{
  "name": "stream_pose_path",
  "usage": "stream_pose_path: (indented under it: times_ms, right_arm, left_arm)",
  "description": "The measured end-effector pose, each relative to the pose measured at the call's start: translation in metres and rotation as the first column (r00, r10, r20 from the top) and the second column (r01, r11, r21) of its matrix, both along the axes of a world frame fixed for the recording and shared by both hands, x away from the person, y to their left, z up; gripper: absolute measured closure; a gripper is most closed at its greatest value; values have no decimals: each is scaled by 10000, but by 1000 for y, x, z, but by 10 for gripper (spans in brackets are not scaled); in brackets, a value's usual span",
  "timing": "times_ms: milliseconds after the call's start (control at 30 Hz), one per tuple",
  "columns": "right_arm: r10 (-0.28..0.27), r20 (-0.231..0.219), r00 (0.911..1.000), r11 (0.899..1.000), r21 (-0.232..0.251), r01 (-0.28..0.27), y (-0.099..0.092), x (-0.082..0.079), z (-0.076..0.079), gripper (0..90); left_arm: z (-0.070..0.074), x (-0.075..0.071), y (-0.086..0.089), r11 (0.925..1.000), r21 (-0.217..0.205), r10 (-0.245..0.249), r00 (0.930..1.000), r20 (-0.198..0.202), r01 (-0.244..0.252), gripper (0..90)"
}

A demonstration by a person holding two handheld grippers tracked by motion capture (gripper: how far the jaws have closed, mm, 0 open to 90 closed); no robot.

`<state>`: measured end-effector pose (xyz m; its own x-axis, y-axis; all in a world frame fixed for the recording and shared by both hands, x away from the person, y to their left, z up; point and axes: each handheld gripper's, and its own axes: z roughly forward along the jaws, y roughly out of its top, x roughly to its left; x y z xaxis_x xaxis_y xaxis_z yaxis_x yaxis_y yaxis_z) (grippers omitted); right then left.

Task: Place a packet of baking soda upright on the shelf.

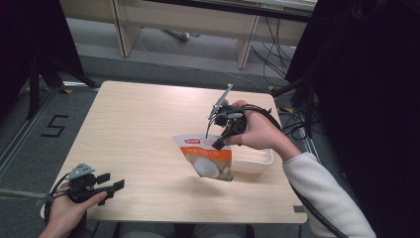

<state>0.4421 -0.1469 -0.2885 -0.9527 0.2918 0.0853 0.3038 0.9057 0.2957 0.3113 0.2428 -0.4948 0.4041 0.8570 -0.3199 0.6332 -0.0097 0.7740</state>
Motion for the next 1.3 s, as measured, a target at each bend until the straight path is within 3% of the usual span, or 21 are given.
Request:
stream_pose_path:
  times_ms: [533,1300]
  right_arm:
    - [-112,55,9999,9995,-290,113,-14,4,14,900]
    - [-358,402,9986,9993,-74,361,-28,17,36,900]
  left_arm:
    - [0,0,0,10000,35,3,10000,-17,-3,320]
    - [0,0,1,9999,92,-48,10000,-29,48,319]
